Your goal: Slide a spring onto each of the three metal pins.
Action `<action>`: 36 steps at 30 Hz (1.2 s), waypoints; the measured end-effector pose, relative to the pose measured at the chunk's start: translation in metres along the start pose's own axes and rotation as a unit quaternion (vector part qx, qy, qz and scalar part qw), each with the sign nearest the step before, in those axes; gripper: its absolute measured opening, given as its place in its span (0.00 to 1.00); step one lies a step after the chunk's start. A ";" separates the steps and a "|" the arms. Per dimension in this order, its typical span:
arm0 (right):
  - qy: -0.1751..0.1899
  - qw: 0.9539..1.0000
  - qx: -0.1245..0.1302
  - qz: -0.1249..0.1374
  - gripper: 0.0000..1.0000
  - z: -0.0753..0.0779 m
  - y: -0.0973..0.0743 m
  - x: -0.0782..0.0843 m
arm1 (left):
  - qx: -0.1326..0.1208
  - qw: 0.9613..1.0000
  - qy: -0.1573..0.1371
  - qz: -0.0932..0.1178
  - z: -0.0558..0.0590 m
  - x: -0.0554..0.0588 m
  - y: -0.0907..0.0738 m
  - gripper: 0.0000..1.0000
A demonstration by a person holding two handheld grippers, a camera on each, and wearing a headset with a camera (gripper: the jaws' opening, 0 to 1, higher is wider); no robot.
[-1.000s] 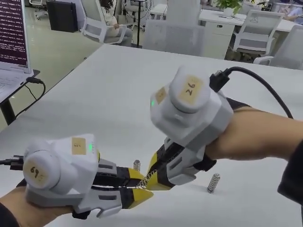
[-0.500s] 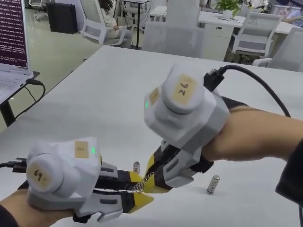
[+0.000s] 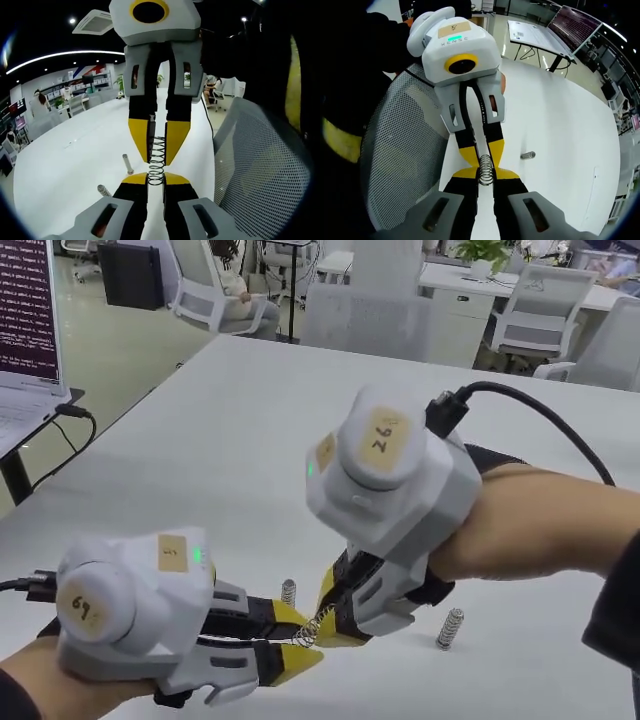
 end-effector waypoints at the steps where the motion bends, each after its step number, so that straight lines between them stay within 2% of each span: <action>1: 0.000 1.000 0.000 0.001 0.07 0.000 0.000 -0.001 | 0.000 1.000 -0.001 0.001 0.000 0.000 0.000 0.03; 13: 0.003 1.000 -0.001 0.022 0.07 -0.001 0.000 -0.012 | 0.005 1.000 -0.001 0.008 0.000 -0.002 0.001 0.02; 27: 0.002 1.000 -0.004 0.014 0.07 0.000 0.002 -0.009 | 0.004 1.000 -0.006 0.001 -0.001 0.000 0.002 0.04; 36: -0.001 1.000 0.001 0.005 0.07 0.003 0.001 -0.005 | 0.004 1.000 -0.030 0.005 0.000 -0.001 0.001 0.15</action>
Point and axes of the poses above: the centre of the closed fingertips' face, and the gripper's own axes: y roughly forward along the fingers, z roughly to its right, x roughly out of its underside, the point moved 3 cm from there along -y, roughly backward along the fingers, and after that the axes turned 8 degrees about z, right-handed, at the moved point
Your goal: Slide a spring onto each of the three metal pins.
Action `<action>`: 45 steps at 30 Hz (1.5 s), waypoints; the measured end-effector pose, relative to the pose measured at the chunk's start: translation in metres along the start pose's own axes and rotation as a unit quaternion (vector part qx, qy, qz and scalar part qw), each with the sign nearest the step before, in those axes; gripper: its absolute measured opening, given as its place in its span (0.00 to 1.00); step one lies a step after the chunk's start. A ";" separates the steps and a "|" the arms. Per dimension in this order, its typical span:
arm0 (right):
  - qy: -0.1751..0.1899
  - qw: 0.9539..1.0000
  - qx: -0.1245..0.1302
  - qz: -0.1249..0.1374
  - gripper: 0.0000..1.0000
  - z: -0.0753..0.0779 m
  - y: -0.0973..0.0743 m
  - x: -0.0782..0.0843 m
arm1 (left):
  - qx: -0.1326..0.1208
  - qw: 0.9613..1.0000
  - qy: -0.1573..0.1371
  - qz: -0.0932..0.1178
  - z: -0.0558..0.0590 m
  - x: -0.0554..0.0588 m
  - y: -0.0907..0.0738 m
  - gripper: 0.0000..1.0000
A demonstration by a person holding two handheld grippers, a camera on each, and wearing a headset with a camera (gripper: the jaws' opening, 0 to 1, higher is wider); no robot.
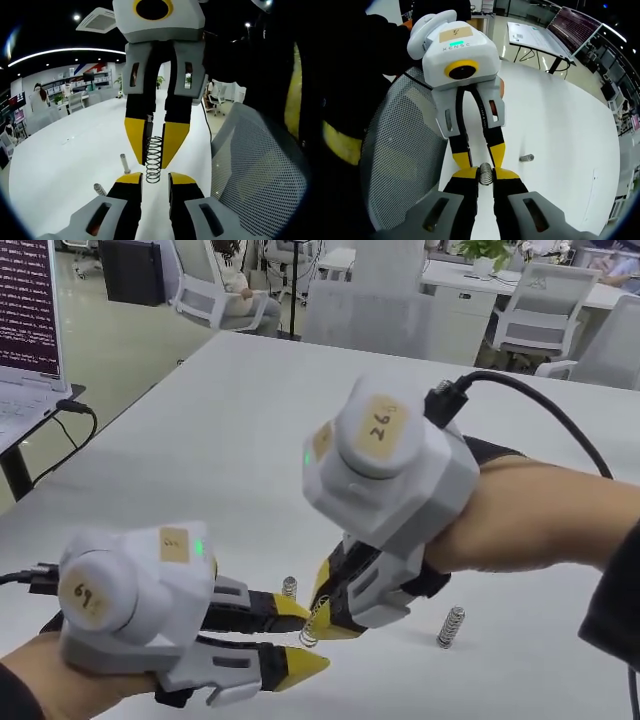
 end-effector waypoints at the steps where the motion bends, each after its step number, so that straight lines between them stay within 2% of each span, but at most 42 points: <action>1: 0.000 1.000 0.000 0.000 0.07 0.000 0.000 0.000 | -0.001 1.000 -0.003 0.000 0.000 0.000 0.000 0.16; 3: 0.001 1.000 0.001 -0.001 0.07 0.001 -0.001 0.001 | -0.002 1.000 -0.010 -0.001 0.000 0.000 0.000 0.21; 11: 0.005 1.000 0.009 -0.003 0.08 0.005 -0.006 0.006 | -0.005 1.000 -0.024 -0.002 0.001 0.001 -0.001 0.30; 16: 0.006 1.000 0.012 -0.004 0.08 0.007 -0.008 0.008 | -0.017 0.999 -0.038 -0.002 -0.004 0.002 -0.002 0.42; 27: 0.005 1.000 0.016 -0.008 0.08 0.009 -0.009 0.010 | -0.032 0.998 -0.050 -0.005 -0.007 0.006 -0.008 0.56; 45: 0.018 0.999 0.028 -0.015 0.08 0.019 -0.020 0.020 | -0.051 0.997 -0.058 -0.014 -0.007 0.012 -0.025 0.61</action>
Point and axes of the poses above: the centre of the closed fingertips' face, and the gripper's own axes: y roughly forward along the fingers, z roughly to its right, x roughly out of its underside, the point moved 3 cm from there along -y, roughly backward along the fingers, and after that the axes turned 8 degrees about z, right-handed, at the moved point
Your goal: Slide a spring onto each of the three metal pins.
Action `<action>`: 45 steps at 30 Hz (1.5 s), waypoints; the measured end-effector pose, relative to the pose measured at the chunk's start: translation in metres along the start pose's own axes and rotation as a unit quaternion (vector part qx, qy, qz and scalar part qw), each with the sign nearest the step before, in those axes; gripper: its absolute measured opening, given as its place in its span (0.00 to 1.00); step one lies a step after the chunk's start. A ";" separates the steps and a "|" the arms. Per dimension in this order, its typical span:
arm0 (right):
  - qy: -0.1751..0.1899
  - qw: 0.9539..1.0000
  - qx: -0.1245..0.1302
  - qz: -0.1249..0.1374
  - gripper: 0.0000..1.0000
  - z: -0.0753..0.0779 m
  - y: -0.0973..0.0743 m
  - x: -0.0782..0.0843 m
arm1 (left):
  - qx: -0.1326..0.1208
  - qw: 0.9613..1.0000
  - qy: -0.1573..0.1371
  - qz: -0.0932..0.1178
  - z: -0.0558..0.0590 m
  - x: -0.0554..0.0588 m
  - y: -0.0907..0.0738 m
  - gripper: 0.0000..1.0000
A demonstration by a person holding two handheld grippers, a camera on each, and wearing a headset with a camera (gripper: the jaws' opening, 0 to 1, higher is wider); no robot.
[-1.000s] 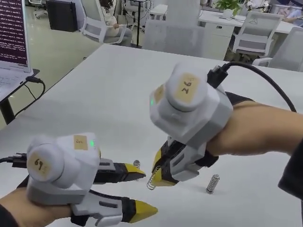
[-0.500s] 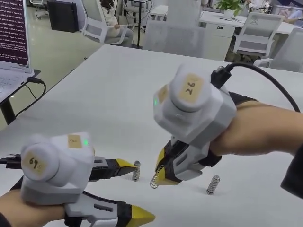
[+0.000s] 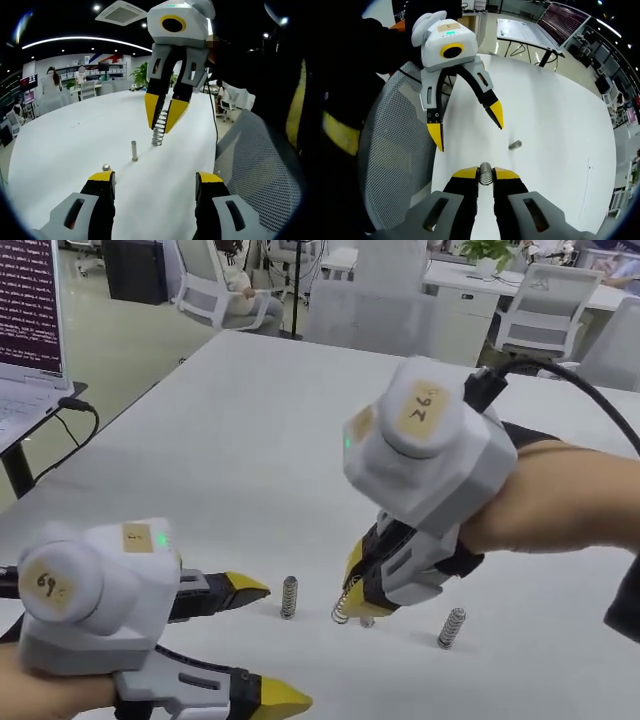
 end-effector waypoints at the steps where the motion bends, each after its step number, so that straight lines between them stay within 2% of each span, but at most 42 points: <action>1: 0.000 1.000 0.000 0.000 0.08 0.000 0.000 0.000 | 0.000 1.000 0.000 0.000 0.000 0.000 0.000 0.61; 12: 0.015 0.999 0.020 -0.027 0.08 0.023 -0.015 0.020 | -0.004 1.000 -0.003 0.003 0.000 0.000 0.000 0.61; 19: 0.021 0.999 0.027 -0.039 0.08 0.037 -0.018 0.029 | -0.006 1.000 -0.004 0.004 0.000 0.000 0.000 0.61; 33: 0.029 0.997 0.030 -0.062 0.08 0.058 -0.006 0.040 | -0.006 1.000 -0.005 0.004 0.000 0.001 0.000 0.60; 45: 0.038 0.996 0.018 -0.074 0.08 0.067 0.011 0.047 | -0.008 1.000 -0.005 0.004 -0.001 0.000 0.001 0.59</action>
Point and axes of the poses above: the centre of the closed fingertips' face, and the gripper's own axes: y roughly forward along the fingers, z roughly to its right, x roughly out of its underside, the point moved 3 cm from there along -y, roughly backward along the fingers, and after that the axes turned 8 degrees about z, right-handed, at the moved point
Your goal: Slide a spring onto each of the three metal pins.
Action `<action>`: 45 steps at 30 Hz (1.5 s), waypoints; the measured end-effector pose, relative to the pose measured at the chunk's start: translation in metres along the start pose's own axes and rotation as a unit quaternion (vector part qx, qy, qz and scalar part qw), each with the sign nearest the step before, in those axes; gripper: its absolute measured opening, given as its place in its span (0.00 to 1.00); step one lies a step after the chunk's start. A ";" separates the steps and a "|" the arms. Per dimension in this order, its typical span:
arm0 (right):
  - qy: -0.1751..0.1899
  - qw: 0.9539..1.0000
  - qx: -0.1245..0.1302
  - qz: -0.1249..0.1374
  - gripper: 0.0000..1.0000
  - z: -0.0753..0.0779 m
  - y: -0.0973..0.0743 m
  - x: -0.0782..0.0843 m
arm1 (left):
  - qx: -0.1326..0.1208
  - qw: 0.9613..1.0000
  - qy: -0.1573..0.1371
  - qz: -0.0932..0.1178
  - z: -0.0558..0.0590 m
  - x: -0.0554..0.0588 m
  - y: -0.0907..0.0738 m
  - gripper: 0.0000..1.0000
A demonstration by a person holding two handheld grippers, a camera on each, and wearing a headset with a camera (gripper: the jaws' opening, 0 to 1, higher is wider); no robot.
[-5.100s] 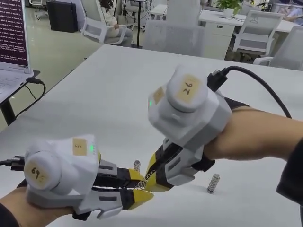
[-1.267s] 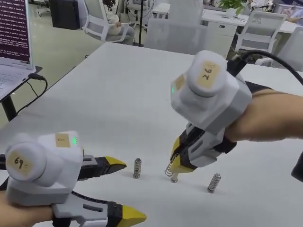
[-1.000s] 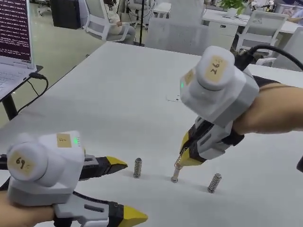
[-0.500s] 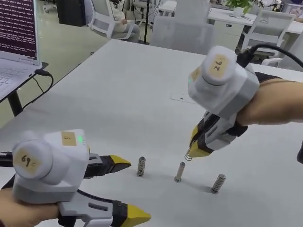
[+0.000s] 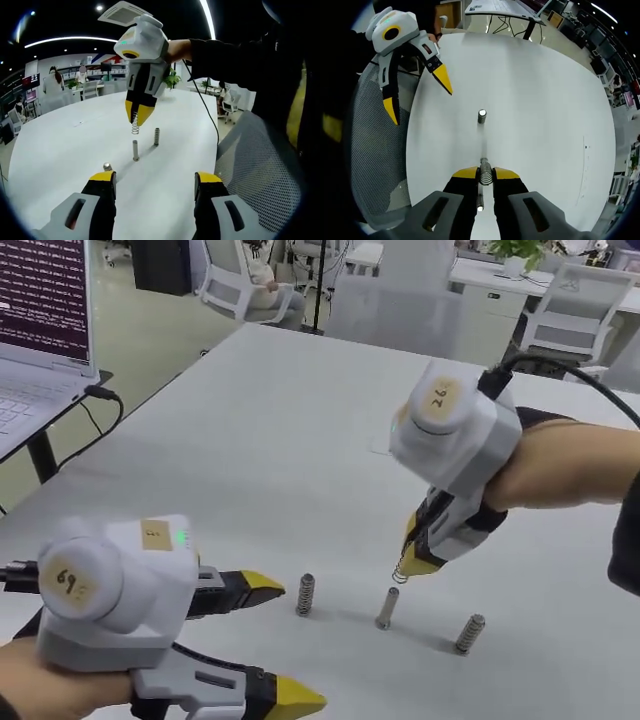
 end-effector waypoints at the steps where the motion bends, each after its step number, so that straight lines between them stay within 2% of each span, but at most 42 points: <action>1: 0.000 1.000 -0.001 0.000 0.08 0.000 0.002 0.000 | 0.000 1.000 -0.001 0.000 0.000 0.000 0.000 0.59; 11: 0.012 1.000 -0.010 -0.006 0.08 0.004 0.013 0.011 | -0.001 1.000 -0.001 -0.001 -0.001 0.001 0.001 0.59; 21: 0.016 1.000 -0.012 -0.008 0.08 0.008 0.017 0.012 | 0.000 1.000 -0.001 -0.002 -0.001 0.001 0.001 0.58; 31: 0.018 1.000 -0.014 -0.010 0.08 0.008 0.022 0.013 | -0.001 1.000 -0.003 -0.001 -0.002 0.001 0.000 0.57; 45: 0.022 0.999 -0.019 -0.016 0.08 0.003 0.040 0.019 | -0.001 1.000 -0.003 -0.003 -0.003 0.002 0.000 0.57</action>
Point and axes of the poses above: the centre of the closed fingertips' face, and the gripper's own axes: y roughly forward along the fingers, z roughly to its right, x roughly out of its underside, the point moved 3 cm from there along -y, roughly backward along the fingers, and after that the axes turned 8 degrees about z, right-handed, at the moved point
